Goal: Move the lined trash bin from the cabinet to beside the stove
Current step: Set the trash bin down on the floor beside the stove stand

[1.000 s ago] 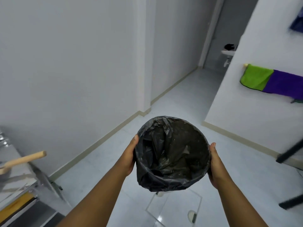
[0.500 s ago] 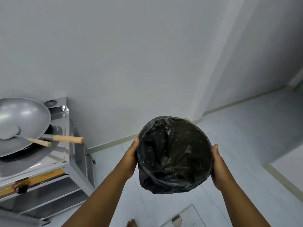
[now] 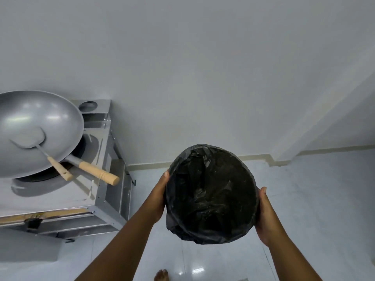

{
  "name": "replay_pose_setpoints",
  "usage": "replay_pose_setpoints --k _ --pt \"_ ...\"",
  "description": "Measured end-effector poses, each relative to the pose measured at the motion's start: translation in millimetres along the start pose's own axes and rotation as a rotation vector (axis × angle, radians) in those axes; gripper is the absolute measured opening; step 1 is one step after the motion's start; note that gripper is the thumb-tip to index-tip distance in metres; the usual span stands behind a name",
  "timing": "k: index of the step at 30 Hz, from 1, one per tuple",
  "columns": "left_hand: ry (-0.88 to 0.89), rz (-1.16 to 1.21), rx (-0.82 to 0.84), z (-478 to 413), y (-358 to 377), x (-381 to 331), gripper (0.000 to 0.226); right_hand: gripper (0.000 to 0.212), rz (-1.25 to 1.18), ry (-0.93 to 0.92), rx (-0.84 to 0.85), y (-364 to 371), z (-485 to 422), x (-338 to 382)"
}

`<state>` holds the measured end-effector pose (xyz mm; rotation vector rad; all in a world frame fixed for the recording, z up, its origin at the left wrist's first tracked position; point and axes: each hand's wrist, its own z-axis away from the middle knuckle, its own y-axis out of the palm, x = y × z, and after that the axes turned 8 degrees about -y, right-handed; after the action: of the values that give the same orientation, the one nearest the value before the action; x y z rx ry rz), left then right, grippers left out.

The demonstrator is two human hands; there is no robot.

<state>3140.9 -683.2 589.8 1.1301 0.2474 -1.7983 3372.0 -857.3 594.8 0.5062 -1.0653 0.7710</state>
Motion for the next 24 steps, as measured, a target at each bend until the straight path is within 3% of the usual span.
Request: replay_pose_setpoints --k 6,12,17,19,24 --pt "-0.044 -0.014 -0.135 -47 -27 36 0.056 0.065 0.031 0.125 0.131 11 -87 -39" --pt "-0.21 0.035 -0.249 -114 -52 110 0.058 0.056 0.003 0.238 0.275 14 -176 -111" --pt "-0.311 0.083 -0.299 -183 -83 190 0.086 0.059 -0.003 0.331 0.347 17 -249 -208" --pt "-0.359 0.092 -0.333 -214 -97 224 0.084 0.059 -0.012 0.368 0.355 17 -275 -252" --pt "-0.454 0.053 -0.327 -285 -127 292 0.053 0.06 -0.008 0.433 0.37 18 -329 -354"
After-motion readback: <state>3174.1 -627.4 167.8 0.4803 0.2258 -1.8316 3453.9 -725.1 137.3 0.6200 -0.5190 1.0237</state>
